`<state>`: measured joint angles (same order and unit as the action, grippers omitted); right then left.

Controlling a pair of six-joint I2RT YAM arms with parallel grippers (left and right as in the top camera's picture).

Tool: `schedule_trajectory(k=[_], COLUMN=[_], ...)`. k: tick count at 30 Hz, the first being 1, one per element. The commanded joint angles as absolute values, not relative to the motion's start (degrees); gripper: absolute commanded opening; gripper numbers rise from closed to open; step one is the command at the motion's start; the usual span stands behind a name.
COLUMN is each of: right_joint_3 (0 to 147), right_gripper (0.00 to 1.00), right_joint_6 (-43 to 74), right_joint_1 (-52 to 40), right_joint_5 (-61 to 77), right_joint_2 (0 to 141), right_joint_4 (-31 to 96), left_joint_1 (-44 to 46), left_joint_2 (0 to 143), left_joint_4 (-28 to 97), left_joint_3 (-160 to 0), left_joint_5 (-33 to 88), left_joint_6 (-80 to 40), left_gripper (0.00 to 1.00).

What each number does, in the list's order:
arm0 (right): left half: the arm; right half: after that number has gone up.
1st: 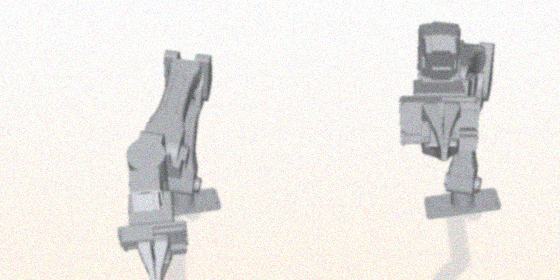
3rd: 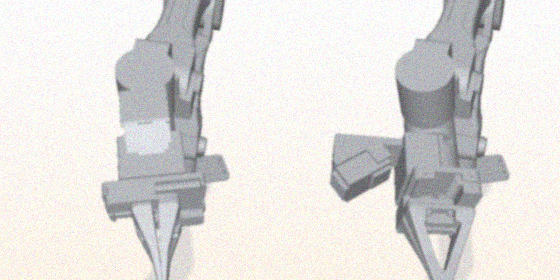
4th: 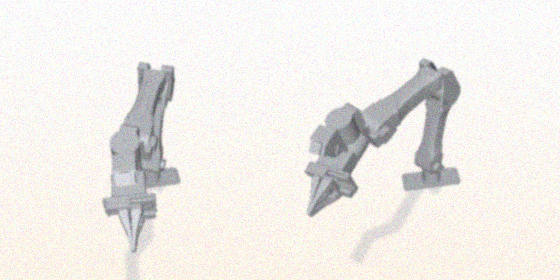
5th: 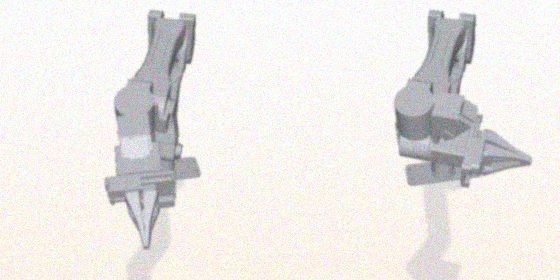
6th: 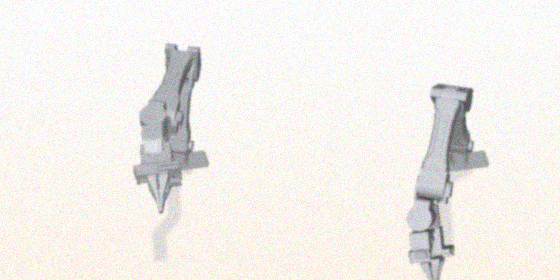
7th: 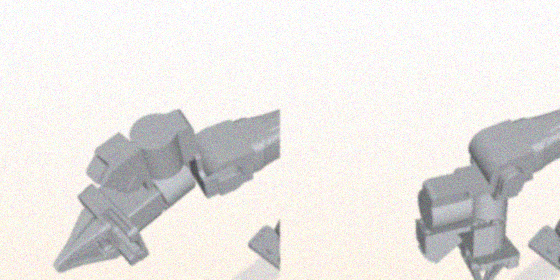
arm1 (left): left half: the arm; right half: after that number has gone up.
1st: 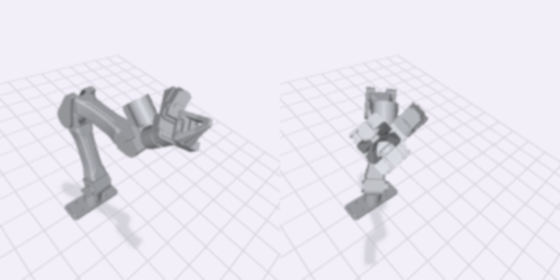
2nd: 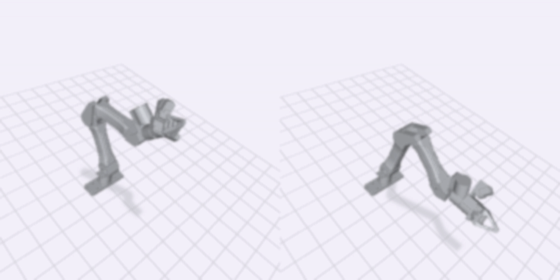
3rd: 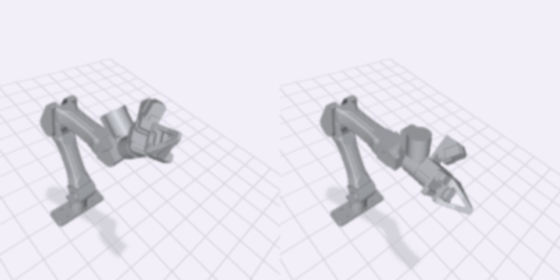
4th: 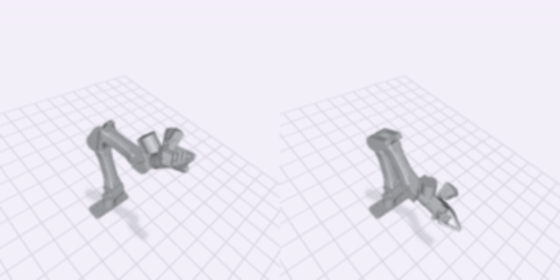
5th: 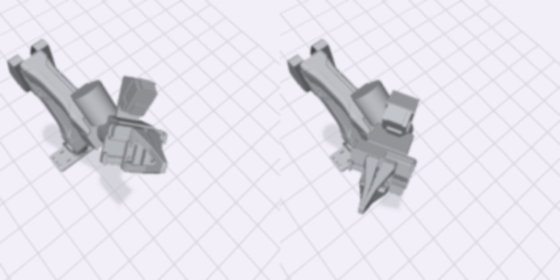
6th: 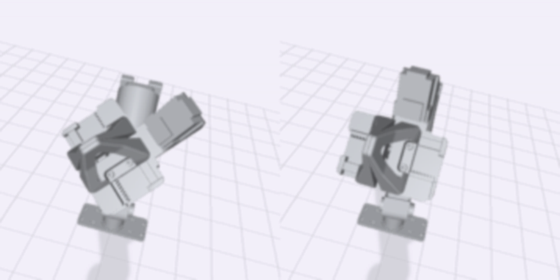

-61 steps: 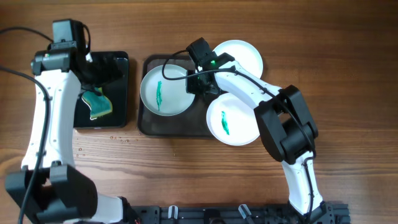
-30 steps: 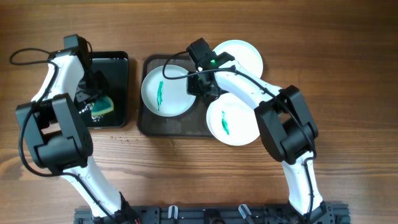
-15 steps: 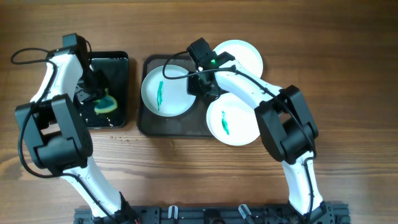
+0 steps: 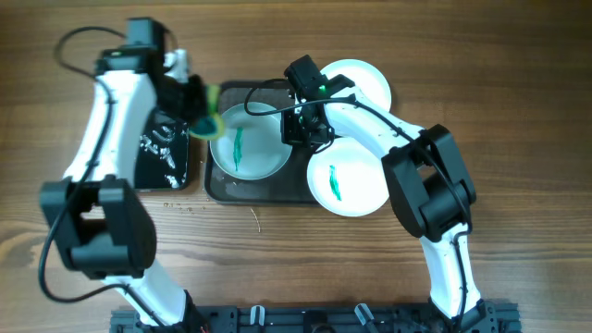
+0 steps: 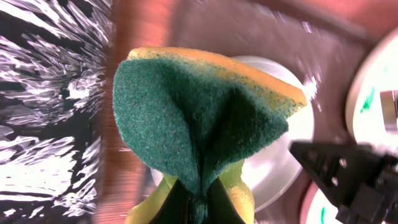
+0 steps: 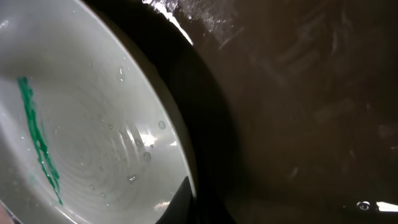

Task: Clean dirty plates on tray and stack at the side
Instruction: 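Scrub the left plate with the sponge while right gripper holds its rim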

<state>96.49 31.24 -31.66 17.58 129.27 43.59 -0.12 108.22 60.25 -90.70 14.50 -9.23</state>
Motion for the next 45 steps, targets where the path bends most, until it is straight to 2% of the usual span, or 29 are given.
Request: schedule_trajectory(k=[1,5,14,20,23,27,30,35,37,39,41,45], right_joint_3=[96.1,96.0,96.0,96.0,96.0,96.0,96.0,96.0,96.0,96.0,95.7,95.1], right_gripper=[0.04,0.04,0.04,0.05,0.04,0.04,0.04,0.04,0.04,0.04,0.04,0.04], right_joint_6=[28.5,28.5,28.6,28.6,28.6,28.6,28.7,28.7,28.7,28.7,28.8,29.8], right_joint_1=[-30.9,-30.8,-30.7,-30.7,-30.7,-30.7,-30.7,-30.7,-30.7,-30.7,-30.7,-30.7], right_joint_5=[20.3,20.6,20.6,20.6,20.6,20.6,20.6,20.6,20.6,20.6,20.6,20.6], right_joint_2=[131.0,131.0,131.0,131.0,131.0,131.0,131.0,131.0,131.0,131.0,131.0,131.0], right_joint_4=[44.4,44.3,44.1,44.1,44.1,43.9,44.0,43.7,43.7,43.8,43.5,43.0], left_joint_1=[4.5,6.4,7.0,7.9,7.8,7.8,7.8,7.8,7.8,7.8,7.8,7.9], left_joint_2=[111.5,114.5,122.3,123.8,123.8,123.8,123.8,122.8,121.8,120.4,120.0,120.0], left_joint_4=[59.8,59.4,57.5,53.5,51.5,51.7,51.4,51.4,51.3,51.7,51.2,51.2], left_joint_3=[-89.2,-89.0,-88.7,-82.6,-80.2,-79.9,-79.9,-81.1,-81.3,-81.3,-81.3,-81.8], left_joint_5=[16.5,12.6,12.6,13.6,22.3,42.1,44.0,29.1,19.6,4.6,-1.4,-5.1], left_joint_6=[-6.2,-6.4,-6.4,-8.4,-6.6,3.2,3.7,-6.4,-13.4,-24.9,-28.9,-33.3], left_gripper=[0.04,0.04,0.04,0.04,0.04,0.04,0.04,0.04,0.04,0.04,0.04,0.04])
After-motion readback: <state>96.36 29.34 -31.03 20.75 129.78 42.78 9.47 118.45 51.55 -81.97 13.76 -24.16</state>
